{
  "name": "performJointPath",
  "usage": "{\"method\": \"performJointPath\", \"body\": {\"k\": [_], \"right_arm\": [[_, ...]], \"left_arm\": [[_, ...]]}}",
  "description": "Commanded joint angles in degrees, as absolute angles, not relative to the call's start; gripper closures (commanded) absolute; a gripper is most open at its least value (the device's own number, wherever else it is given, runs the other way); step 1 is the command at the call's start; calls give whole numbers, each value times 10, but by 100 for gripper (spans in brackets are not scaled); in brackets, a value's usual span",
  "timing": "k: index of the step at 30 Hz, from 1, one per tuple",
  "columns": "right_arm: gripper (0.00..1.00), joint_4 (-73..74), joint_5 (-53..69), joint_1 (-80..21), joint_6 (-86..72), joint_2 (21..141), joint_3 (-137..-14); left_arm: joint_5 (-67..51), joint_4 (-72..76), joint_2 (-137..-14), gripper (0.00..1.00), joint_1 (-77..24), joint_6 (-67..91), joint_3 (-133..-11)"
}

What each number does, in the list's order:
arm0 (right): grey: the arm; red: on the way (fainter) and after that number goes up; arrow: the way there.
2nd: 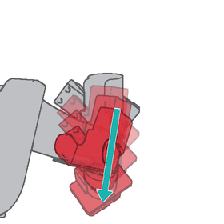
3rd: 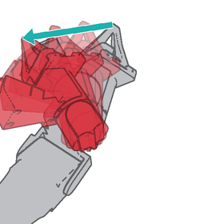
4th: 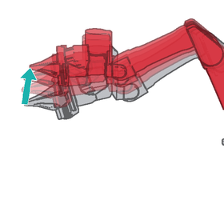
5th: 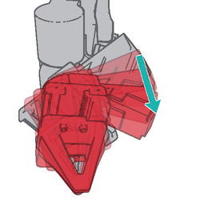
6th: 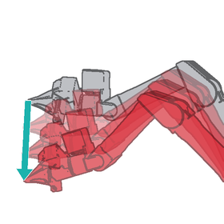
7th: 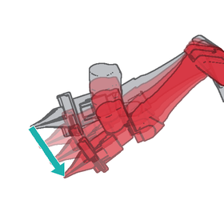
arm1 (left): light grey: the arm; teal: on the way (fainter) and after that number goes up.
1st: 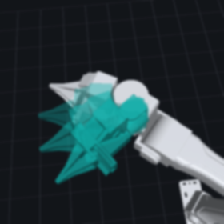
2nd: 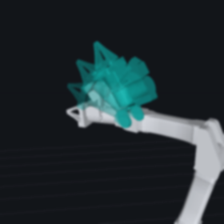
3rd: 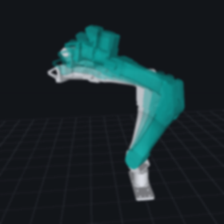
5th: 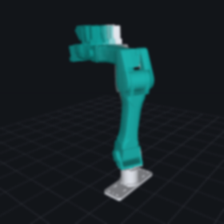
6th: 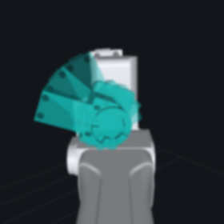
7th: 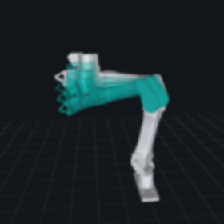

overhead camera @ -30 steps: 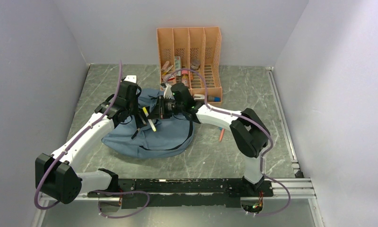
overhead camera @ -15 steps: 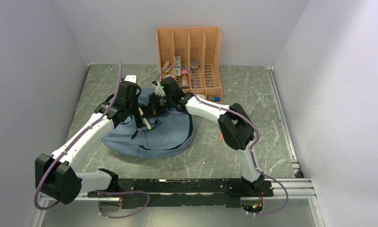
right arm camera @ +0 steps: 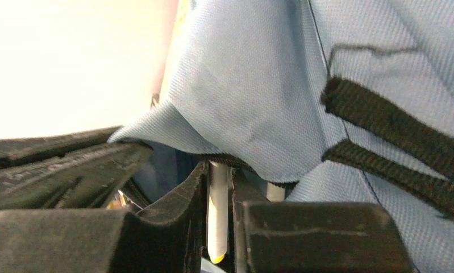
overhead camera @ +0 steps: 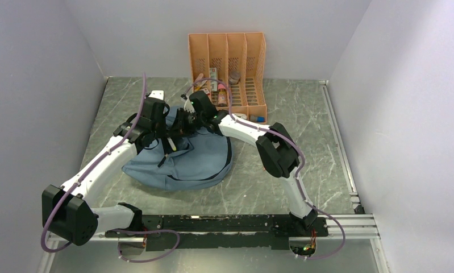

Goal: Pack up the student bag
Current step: Place the stationery in the student bag.

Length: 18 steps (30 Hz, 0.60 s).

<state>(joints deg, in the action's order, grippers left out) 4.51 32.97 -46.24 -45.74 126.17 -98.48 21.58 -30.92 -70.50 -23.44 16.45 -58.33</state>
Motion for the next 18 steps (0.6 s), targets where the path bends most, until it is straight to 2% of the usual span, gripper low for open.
{"method": "performJointPath", "body": {"k": [1,5,6,9,12,18], "right_arm": [[100,-41,294,-464,-511,1275,-983],[99,-55,279,-472,-518,1296,-1002],[96,-48,278,-475,-513,1301,-1010],[78,-38,274,-485,-502,1306,-1018],[68,-52,273,-488,-505,1296,-995],[65,-40,248,-486,-475,1261,-967]], "left_arm": [[223,-278,-692,95,-229,163,-593],[225,-278,-692,95,-229,163,-593],[225,-278,-692,95,-229,163,-593],[227,-279,-693,95,-229,163,-594],[227,-279,-693,95,-229,163,-594],[227,-279,-694,95,-229,163,-594]]}}
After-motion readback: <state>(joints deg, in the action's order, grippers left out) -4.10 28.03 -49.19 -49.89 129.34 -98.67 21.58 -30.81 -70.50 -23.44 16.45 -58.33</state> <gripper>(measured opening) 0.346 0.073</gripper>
